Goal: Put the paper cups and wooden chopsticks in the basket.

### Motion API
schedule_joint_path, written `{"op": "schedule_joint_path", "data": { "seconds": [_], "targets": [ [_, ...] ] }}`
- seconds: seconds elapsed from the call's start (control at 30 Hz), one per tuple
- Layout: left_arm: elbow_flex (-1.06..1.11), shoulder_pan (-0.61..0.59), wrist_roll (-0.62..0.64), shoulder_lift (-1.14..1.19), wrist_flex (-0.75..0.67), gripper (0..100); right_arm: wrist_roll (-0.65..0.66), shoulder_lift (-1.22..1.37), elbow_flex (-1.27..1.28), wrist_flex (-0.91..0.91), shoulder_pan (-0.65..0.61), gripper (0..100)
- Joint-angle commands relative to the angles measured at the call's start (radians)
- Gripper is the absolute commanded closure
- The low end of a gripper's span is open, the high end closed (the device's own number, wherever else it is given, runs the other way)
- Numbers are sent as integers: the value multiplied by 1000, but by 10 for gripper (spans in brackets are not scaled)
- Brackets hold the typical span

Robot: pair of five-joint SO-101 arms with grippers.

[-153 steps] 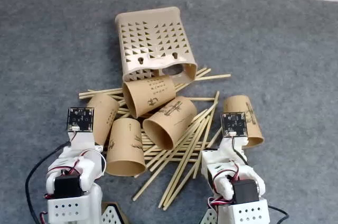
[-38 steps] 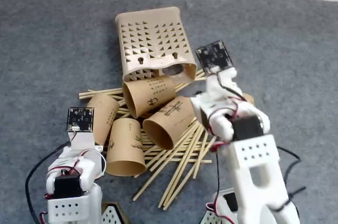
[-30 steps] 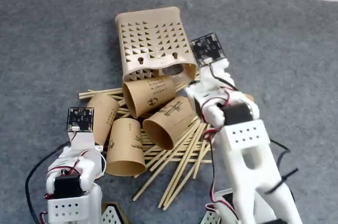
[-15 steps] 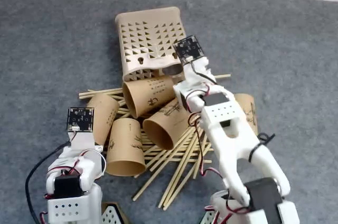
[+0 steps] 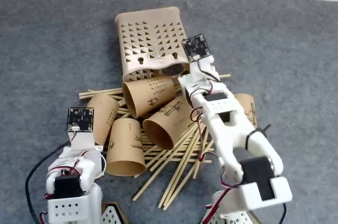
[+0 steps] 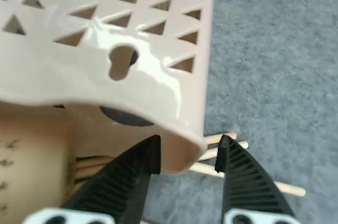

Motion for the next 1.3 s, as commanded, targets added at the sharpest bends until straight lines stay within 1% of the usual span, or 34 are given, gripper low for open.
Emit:
{"op": "schedule_joint_path", "data": {
  "seconds": [0.0,0.17,0.23,0.33,0.37,0.57,0.73,0.93,1.03,1.13,1.2,1.27],
  "targets": [
    [19,16,-5,-5,5,993,-9,25,-62,-82,10,820],
    [19,16,-5,-5,5,993,-11,54,-62,-99,7,827],
    [19,16,-5,-5,5,993,-11,53,-62,-99,7,877],
    [19,16,-5,-5,5,993,-11,53,-62,-99,10,988],
    [19,16,-5,-5,5,993,-11,53,-62,-99,12,997],
    [19,16,-5,-5,5,993,-12,48,-62,-93,15,992],
    [19,16,-5,-5,5,993,-144,-101,-53,-88,45,992],
    [19,16,-5,-5,5,993,-172,-246,-50,120,64,992],
    [19,16,-5,-5,5,993,-175,-278,-50,191,64,992],
    [19,16,-5,-5,5,993,-216,-300,-51,254,81,992],
    [19,16,-5,-5,5,993,-219,-317,-73,298,94,992],
    [19,16,-5,-5,5,993,-219,-329,-110,383,104,992]
  ]
}}
